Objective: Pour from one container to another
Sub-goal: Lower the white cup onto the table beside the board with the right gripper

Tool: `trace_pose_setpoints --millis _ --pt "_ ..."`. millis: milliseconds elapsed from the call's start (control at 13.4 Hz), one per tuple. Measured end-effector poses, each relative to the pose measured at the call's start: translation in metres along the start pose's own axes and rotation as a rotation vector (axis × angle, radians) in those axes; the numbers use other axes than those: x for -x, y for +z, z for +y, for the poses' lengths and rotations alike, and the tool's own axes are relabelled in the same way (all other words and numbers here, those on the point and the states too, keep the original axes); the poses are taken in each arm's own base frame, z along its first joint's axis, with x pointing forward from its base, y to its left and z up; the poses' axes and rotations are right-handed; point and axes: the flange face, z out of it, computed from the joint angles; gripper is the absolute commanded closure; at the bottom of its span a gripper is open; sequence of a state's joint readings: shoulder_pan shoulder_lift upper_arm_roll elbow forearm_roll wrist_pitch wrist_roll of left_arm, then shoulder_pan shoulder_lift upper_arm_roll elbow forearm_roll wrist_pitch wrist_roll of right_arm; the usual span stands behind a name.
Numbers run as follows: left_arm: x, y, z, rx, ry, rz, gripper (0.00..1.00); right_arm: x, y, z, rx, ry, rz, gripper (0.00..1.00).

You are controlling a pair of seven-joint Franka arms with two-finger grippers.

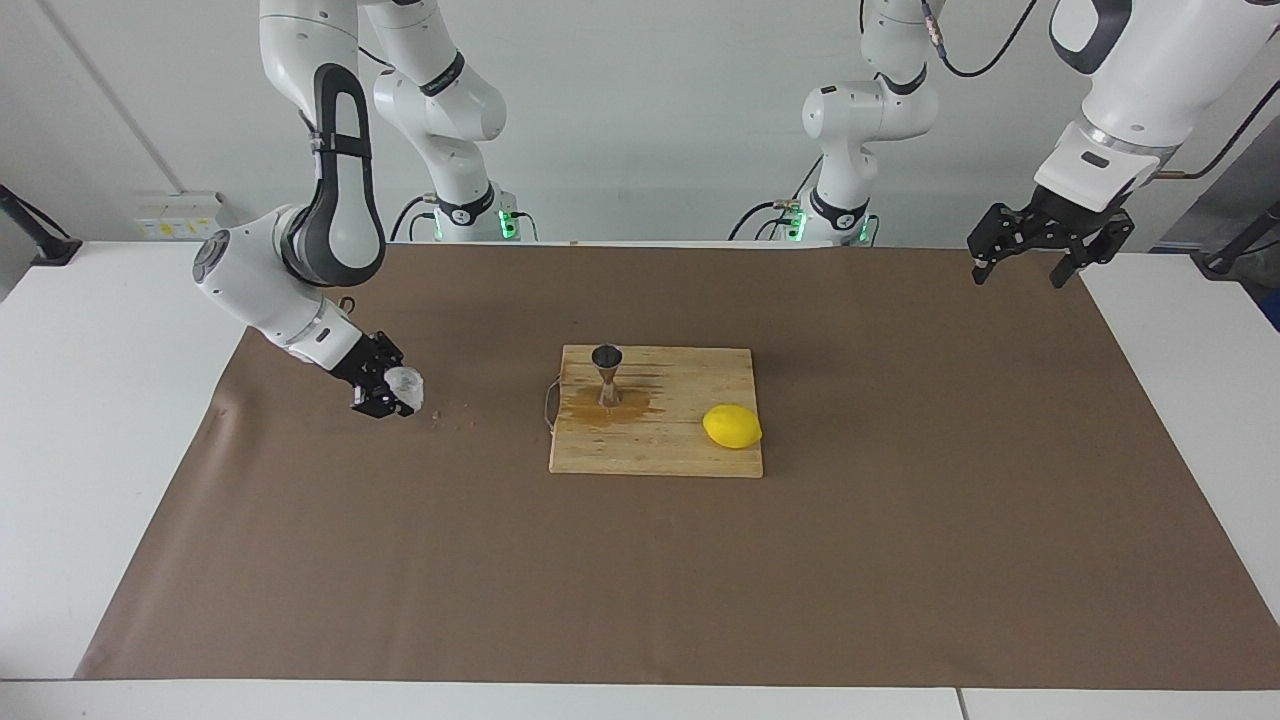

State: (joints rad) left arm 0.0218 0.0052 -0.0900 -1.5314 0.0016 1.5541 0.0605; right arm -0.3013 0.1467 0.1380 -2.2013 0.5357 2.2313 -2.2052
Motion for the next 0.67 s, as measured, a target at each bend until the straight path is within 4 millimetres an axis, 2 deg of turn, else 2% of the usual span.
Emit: trace_pose_setpoints --millis 149,373,672 --pt "0.000 0.000 0.000 0.000 0.000 0.000 0.00 0.001 0.002 -0.002 -0.005 0.004 0.002 0.84" --pt "0.000 0.000 0.000 0.000 0.000 0.000 0.00 0.004 0.006 -0.007 -0.011 0.012 0.002 0.74" --pt "0.000 0.000 0.000 0.000 0.000 0.000 0.00 0.008 0.010 -0.011 -0.001 -0.007 -0.013 0.73"
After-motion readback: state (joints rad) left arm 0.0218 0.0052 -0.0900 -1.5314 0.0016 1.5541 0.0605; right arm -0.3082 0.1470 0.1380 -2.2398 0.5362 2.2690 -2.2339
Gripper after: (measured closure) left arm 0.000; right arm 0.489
